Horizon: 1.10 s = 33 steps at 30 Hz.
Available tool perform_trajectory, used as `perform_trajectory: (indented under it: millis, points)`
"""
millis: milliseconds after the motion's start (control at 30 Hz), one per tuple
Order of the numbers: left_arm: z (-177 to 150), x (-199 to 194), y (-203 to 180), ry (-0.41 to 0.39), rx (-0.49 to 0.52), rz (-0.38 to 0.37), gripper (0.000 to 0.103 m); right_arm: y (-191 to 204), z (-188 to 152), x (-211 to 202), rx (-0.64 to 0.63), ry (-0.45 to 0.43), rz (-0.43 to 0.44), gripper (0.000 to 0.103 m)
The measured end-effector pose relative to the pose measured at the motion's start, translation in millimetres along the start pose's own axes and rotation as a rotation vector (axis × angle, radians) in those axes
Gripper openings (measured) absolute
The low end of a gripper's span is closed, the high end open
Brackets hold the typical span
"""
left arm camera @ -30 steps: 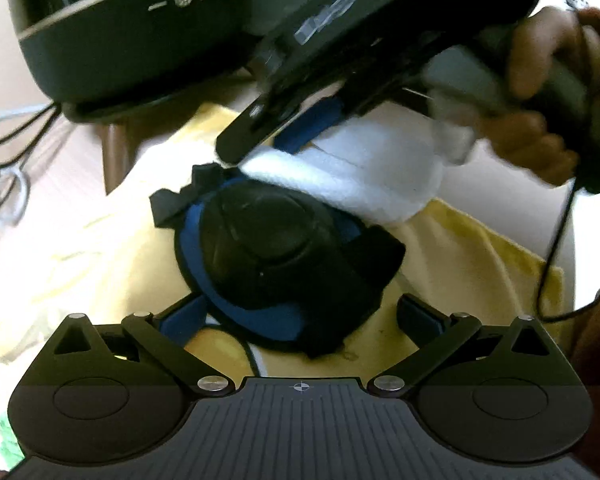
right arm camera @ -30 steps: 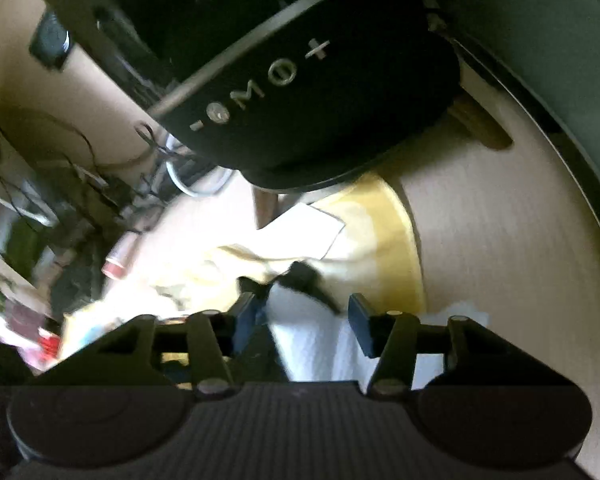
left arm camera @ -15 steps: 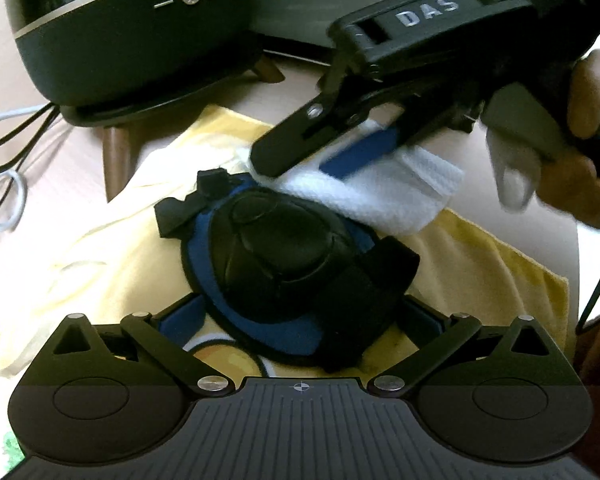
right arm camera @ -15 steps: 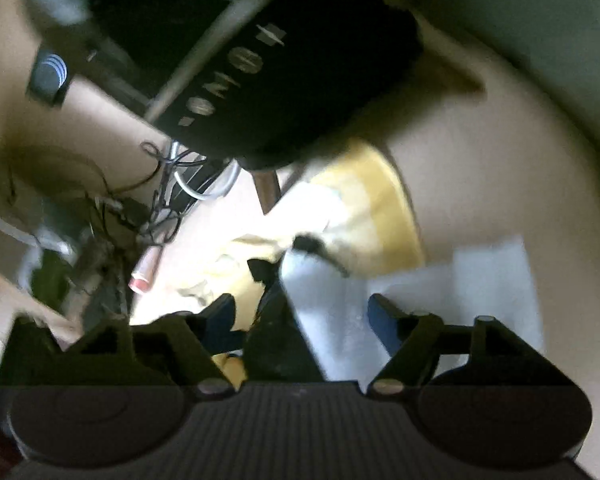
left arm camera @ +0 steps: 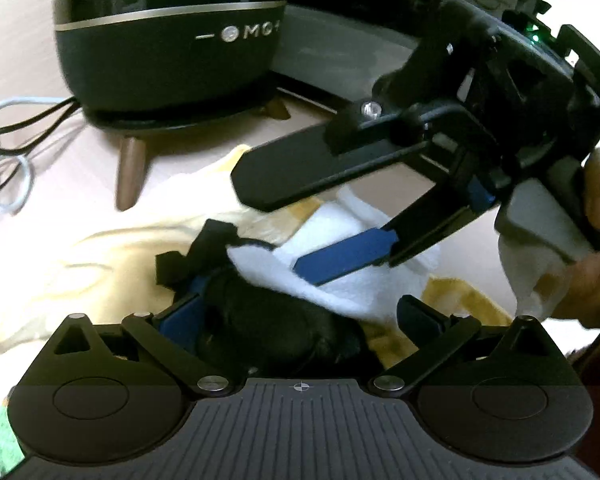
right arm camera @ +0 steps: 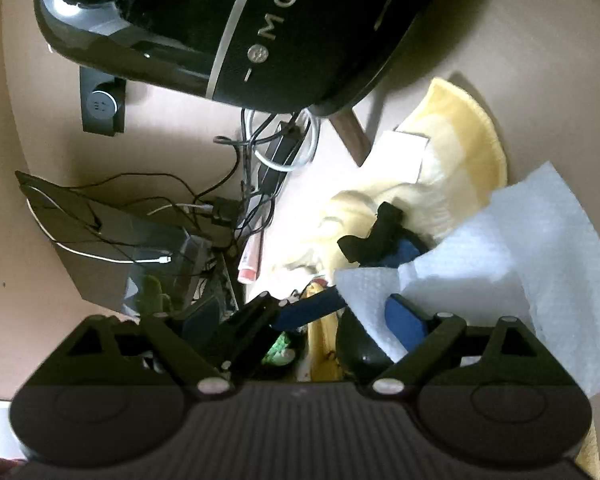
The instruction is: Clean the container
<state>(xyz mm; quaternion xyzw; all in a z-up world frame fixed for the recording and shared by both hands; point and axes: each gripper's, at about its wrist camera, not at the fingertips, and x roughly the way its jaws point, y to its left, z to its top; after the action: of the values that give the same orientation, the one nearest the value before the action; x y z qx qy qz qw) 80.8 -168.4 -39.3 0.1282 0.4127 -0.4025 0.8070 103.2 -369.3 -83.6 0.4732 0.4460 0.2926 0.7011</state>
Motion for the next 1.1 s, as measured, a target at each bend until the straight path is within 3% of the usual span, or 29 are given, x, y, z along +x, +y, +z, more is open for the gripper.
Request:
perform_trajectory:
  millis: [100,267,367,433,567,667,867,1033,1100]
  points:
    - [-6,-18,-4,0.017,0.009,0.05,0.103,10,1,-8,-0.06,-0.028,-0.06,0.091]
    - [-22,-35,-24,0.058,0.106,0.042,0.103,27,-2,-34,-0.214,-0.055,-0.205,0.091]
    - [-29,-27,-41,0.088,0.18,0.044,0.103,27,-9,-42,-0.227,-0.028,-0.214,0.088]
    - [-33,-19,-42,0.108,0.159,0.003,0.103,29,-10,-38,-0.231,-0.027,-0.209,0.083]
    - [-36,-24,-48,0.112,0.143,-0.043,0.103,56,4,-13,-0.495,-0.063,-0.359,0.084]
    - [-37,-33,-45,0.098,0.127,-0.047,0.103,61,23,17,-0.569,-0.023,-0.408,0.085]
    - [-34,-25,-32,0.099,0.047,-0.1,0.103,48,39,58,-0.599,0.069,-0.414,0.084]
    - [-37,-16,-33,0.096,0.057,-0.099,0.103,57,36,68,-0.654,0.14,-0.397,0.08]
    - [-39,-16,-30,0.088,0.05,-0.106,0.103,60,33,62,-0.655,0.128,-0.384,0.079]
